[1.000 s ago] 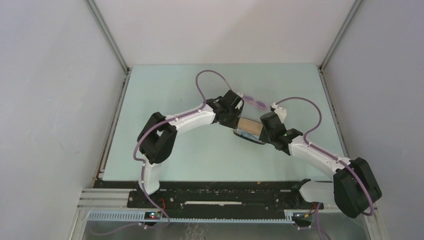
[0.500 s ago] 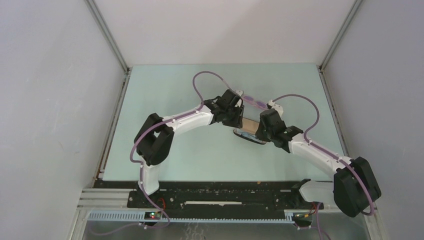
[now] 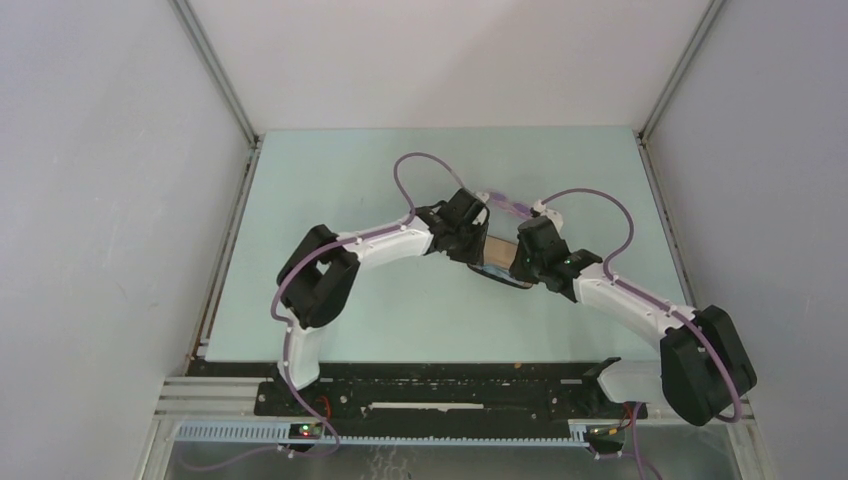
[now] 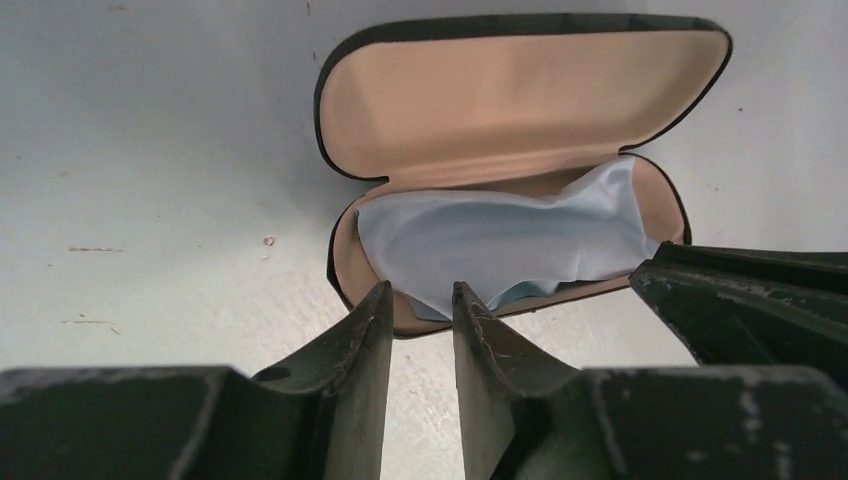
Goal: Organize the sunglasses
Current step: Adjust the glasses cleaning cloth in the sunglasses case.
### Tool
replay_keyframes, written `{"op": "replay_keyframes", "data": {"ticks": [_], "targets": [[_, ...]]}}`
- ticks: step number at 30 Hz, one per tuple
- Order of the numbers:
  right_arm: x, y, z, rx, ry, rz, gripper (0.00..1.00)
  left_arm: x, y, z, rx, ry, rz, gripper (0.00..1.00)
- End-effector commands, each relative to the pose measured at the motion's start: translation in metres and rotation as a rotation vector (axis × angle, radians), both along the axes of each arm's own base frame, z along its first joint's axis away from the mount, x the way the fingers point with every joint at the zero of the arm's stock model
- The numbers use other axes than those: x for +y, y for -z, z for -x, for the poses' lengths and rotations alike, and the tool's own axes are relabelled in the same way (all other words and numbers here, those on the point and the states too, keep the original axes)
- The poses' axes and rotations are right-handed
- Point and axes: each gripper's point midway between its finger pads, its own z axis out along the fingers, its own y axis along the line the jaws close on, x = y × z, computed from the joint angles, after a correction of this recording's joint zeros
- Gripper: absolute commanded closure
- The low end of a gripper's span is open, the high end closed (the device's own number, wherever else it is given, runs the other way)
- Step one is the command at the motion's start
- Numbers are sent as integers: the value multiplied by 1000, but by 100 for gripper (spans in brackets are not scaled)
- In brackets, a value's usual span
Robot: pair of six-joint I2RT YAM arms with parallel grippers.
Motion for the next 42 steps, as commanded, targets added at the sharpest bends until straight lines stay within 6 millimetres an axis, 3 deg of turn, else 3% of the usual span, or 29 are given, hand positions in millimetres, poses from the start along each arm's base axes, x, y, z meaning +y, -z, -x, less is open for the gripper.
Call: {"op": "replay_keyframes", "data": {"ticks": [1, 6, 12, 17, 26, 34, 42], "targets": [[4, -9, -11, -22, 12, -20, 79, 2, 13, 11, 9, 40, -30, 67], [6, -7, -12, -17, 8, -28, 80, 8, 26, 15, 22, 51, -77, 69], [5, -6, -11, -14, 12, -25, 82, 19, 32, 13, 11, 38, -129, 80], [5, -8, -11, -14, 11, -30, 82, 18, 28, 14, 6, 42, -118, 75], [0, -24, -10, -55, 26, -40, 81, 13, -9, 13, -40, 41, -46, 53], [-14, -40, -10, -95, 53, -46, 80, 16, -47, 13, -102, 28, 2, 45], [-21, -49, -8, -108, 57, -53, 78, 31, -71, 19, -135, -3, 20, 42]]}}
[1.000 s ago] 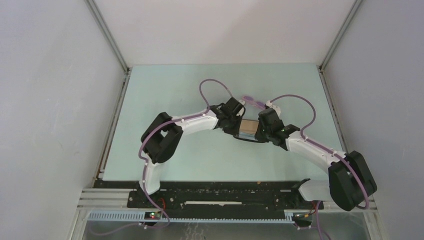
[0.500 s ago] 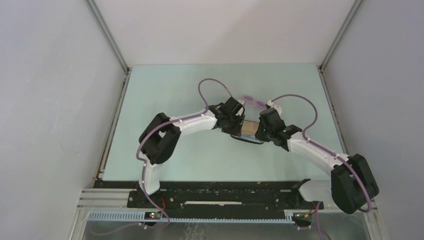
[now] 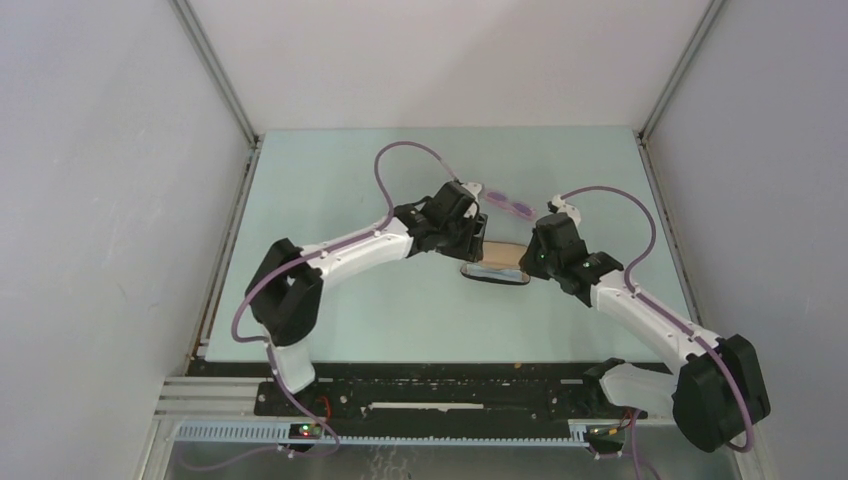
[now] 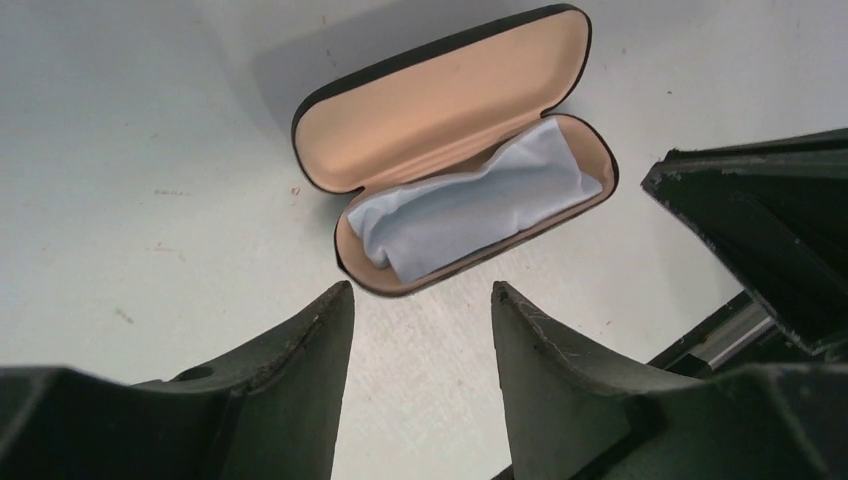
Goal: Organize the sunglasses
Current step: Adjust the glasses cleaning cloth in the sunglasses case, then pick up the sunglasses from the center of the board.
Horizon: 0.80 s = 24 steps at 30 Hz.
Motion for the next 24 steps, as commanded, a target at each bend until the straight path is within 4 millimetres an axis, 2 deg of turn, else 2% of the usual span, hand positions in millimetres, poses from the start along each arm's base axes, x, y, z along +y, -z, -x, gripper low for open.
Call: {"op": "replay_keyframes", "data": {"ticks": [1, 6, 16, 22, 24], "targets": [[-3, -22, -5, -51, 5, -11, 77, 19, -23, 5, -58, -39, -2, 42], [-7, -29, -4, -73, -1, -15, 74, 50, -30, 10, -89, -122, -28, 42], [-10, -41, -7, -109, -9, -38, 69, 127, -24, 24, -73, -314, -34, 43], [-11, -45, -10, -127, -10, -43, 63, 169, -25, 19, -68, -439, 7, 43], [-14, -47, -18, -141, 3, -40, 60, 177, -29, 16, -74, -471, 30, 43]]}}
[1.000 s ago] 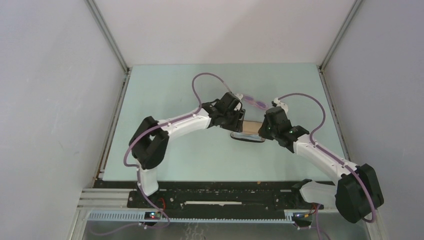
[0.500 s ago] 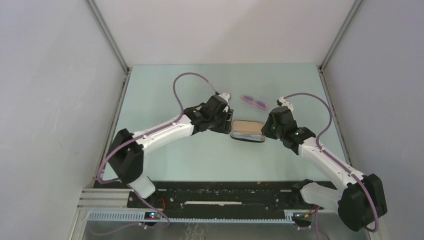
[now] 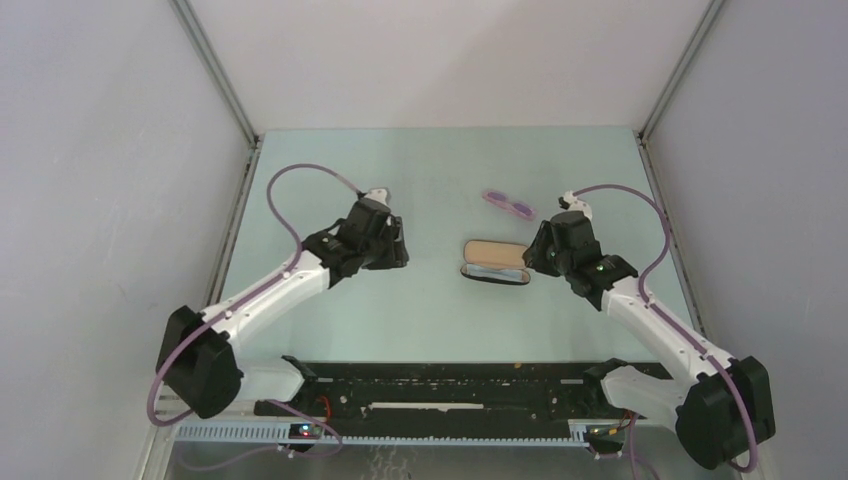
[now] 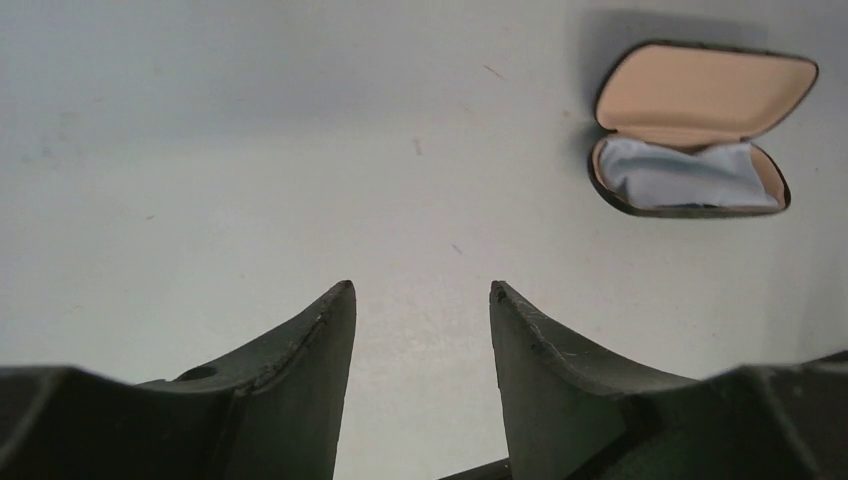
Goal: Organize the sunglasses
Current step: Pick up the sunglasses from the center of the board.
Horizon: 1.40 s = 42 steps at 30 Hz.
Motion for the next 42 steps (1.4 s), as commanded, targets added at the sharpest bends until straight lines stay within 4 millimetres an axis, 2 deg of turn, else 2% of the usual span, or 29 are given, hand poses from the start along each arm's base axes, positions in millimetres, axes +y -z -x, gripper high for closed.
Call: {"op": "replay_keyframes", "data": {"ticks": [1, 4, 10, 13, 16, 19, 23, 29, 38, 42], "targets": [[-6, -24, -24, -80, 18, -6, 60, 23, -11, -7, -37, -100, 60, 43], [-6, -31, -50, -56, 2, -15, 55, 27, -15, -9, -46, -113, 75, 43], [4, -32, -104, -12, 8, 16, 53, 21, -8, -4, -20, -95, 105, 43], [10, -21, -133, 30, -6, 71, 53, 17, -2, 0, 2, -76, 124, 43], [19, -9, -161, 91, -103, 162, 52, 14, 0, 4, 18, -53, 131, 42], [18, 3, -187, 150, -178, 253, 50, 14, -1, 7, 21, -38, 131, 42], [20, 6, -220, 158, -249, 240, 47, 18, -2, 10, 20, -32, 111, 42], [34, 10, -243, 147, -405, 245, 38, 17, 1, 12, 33, -20, 103, 41], [41, 44, -238, 190, -603, 261, 37, 16, 10, 9, 59, -21, 85, 41], [45, 48, -233, 203, -654, 204, 37, 12, 10, 11, 72, -6, 102, 41]]}}
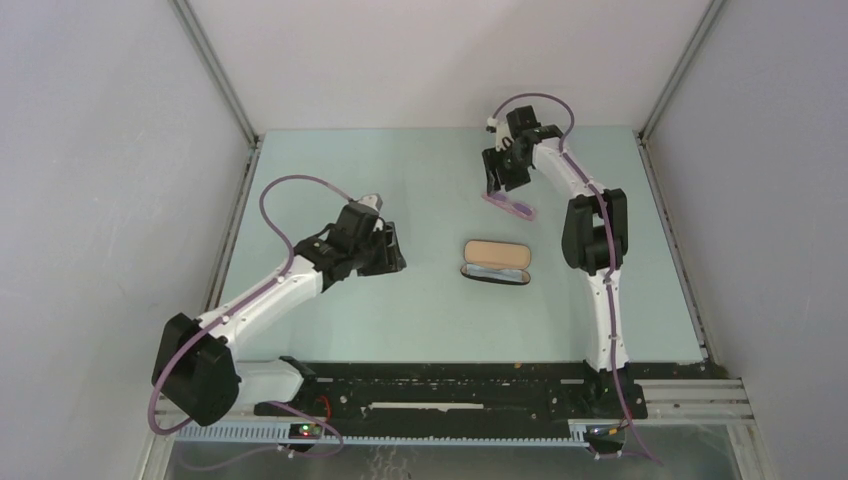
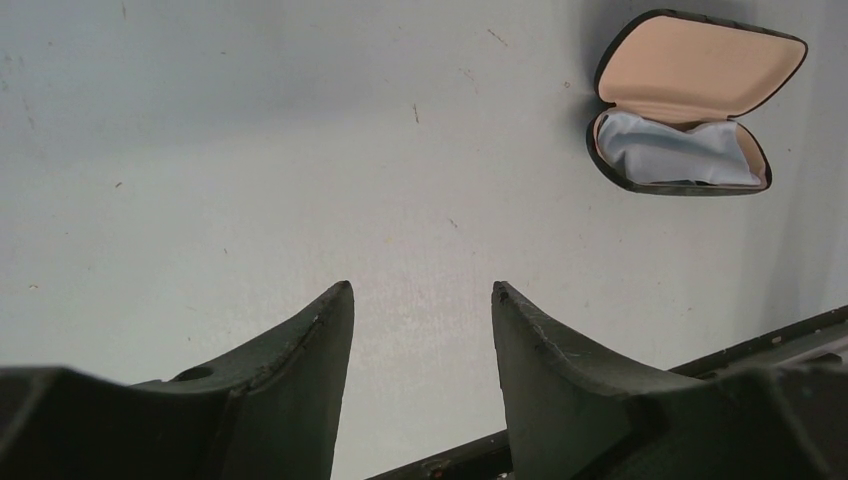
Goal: Organize the sunglasses
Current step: Pick up the sunglasses from the center of the board.
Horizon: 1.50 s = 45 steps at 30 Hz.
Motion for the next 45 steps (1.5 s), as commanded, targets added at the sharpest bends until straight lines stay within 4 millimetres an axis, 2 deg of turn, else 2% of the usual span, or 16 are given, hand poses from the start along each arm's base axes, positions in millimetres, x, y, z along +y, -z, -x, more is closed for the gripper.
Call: {"op": "replay_keyframes", "data": {"ticks": [1, 9, 21, 27, 35, 41, 45], "targets": [[6, -5, 4, 8, -103, -52, 37, -4, 1, 3, 8, 28, 13, 41], [-6, 15, 3, 13, -83, 17, 37, -3, 3, 4, 15, 26, 4, 41], [-13, 13, -3, -27, -52, 31, 37, -2, 4, 5, 12, 23, -2, 41], [-14, 13, 1, -36, -36, 43, 37, -2, 5, 5, 15, 24, -4, 41], [-14, 3, 8, -86, -22, 61, 35, -5, 4, 7, 13, 34, -2, 41], [-8, 7, 10, -69, -35, 49, 43, -7, 5, 10, 15, 40, 1, 41], [-6, 13, 10, -64, -32, 66, 44, -6, 5, 12, 14, 40, 2, 41]]}}
